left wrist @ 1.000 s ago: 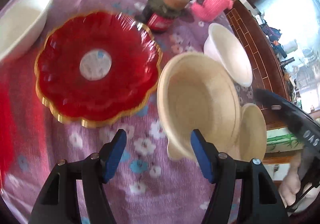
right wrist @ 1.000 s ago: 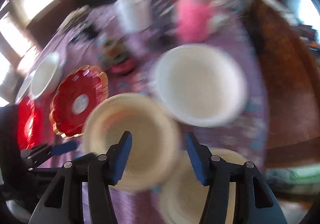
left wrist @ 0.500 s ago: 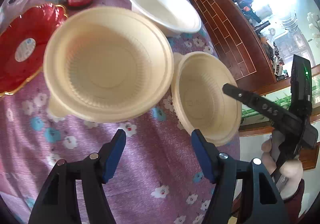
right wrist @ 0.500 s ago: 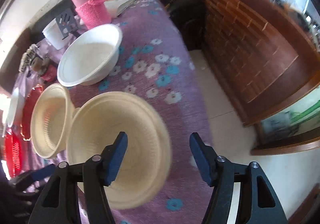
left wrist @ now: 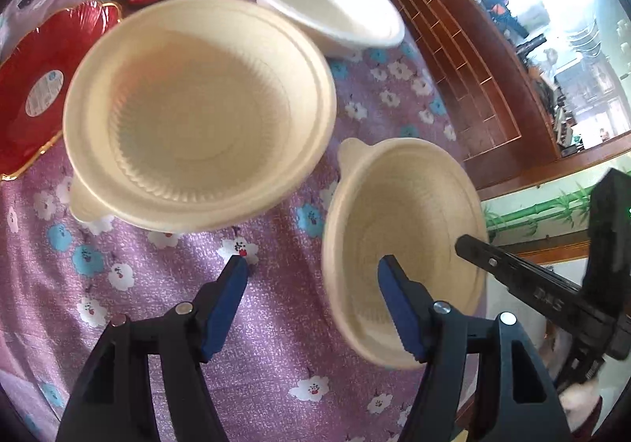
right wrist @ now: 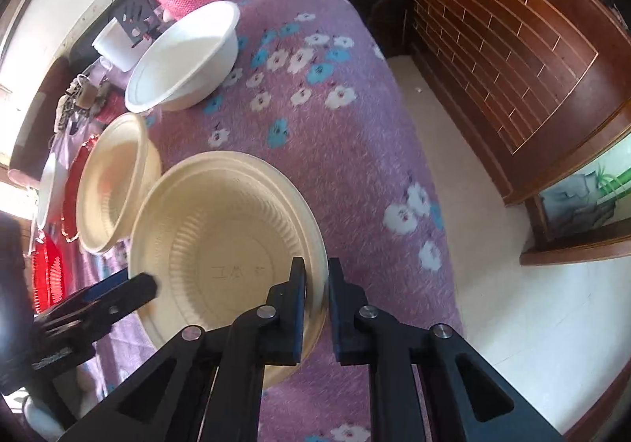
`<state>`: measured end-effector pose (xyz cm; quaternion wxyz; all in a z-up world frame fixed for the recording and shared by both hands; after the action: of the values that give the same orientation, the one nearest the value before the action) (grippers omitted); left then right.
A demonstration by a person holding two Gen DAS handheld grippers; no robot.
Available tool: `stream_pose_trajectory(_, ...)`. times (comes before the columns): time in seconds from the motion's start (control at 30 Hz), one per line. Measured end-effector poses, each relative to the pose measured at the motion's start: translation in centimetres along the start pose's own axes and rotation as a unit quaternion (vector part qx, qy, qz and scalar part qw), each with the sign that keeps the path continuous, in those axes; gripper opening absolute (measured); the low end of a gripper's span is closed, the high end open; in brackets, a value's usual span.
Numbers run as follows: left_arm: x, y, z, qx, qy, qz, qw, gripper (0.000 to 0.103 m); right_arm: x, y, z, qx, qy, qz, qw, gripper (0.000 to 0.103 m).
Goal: Organize plates and bowls
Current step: 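Grasp a beige bowl rim with the left gripper while the right gripper grasps another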
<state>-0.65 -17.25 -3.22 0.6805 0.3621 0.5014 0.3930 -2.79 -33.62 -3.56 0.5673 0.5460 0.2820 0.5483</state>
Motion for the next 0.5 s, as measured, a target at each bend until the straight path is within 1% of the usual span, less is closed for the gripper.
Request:
stream_pose_trajectory(0.07,-0.7,-0.7,0.3,0.003,-0.003,-0.007,1.0000,0.068,0.1,0.0,-0.3,0.000,0.000,0.000,1.000,0.011)
stream_pose_trajectory(0.1,-0.8,-0.8,0.3,0.004,-0.007,-0.010,0.9999,0.064,0.3,0.1,-0.5,0.001,0.000,0.001,1.000,0.011)
stream_pose_trajectory(0.13,-1.1,-0.8,0.1,0.007,-0.016,-0.015,0.9997,0.040,0.5,0.1,-0.6,0.001,0.000,0.001,1.000,0.011)
stream_pose_trajectory(0.17,-1.2,-0.9,-0.1,0.015,-0.030,-0.012,0.9994,0.019,0.7,0.3,-0.8,-0.001,0.001,-0.005,1.000,0.012)
stream_pose_trajectory(0.2,-1.2,-0.9,-0.2,0.015,-0.041,0.002,0.9990,0.015,0.7,0.5,-1.0,-0.004,0.005,-0.014,1.000,0.011)
stream_pose_trajectory(0.23,-1.0,-0.6,-0.4,0.012,-0.045,0.005,0.9989,0.012,0.9,0.7,-1.0,-0.008,0.006,-0.014,1.000,0.011)
stream_pose_trajectory(0.33,0.1,0.9,-0.9,0.010,-0.028,-0.019,0.9994,0.012,1.8,1.7,-1.4,-0.012,0.006,-0.001,1.000,0.011)
stream_pose_trajectory(0.43,1.1,3.4,-0.9,-0.012,-0.025,-0.016,0.9995,0.012,4.6,3.0,-1.5,-0.022,0.029,0.003,0.999,0.011)
stream_pose_trajectory(0.5,2.4,5.7,-0.8,-0.033,-0.018,-0.005,0.9993,0.012,6.9,3.6,-1.3,-0.031,0.050,0.011,0.998,0.011)
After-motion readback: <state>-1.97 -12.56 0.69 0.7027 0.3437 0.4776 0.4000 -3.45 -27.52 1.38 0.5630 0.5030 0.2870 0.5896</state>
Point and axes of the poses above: each gripper's, at about its wrist camera, not at the fingertips, and y roughly against the way its jaws point, x to its left, z to its top, the point moved 6 cm from there along -y, roughly the way its jaws point, and after that the axes turned 1 degree about -x, right-handed, at the moved point
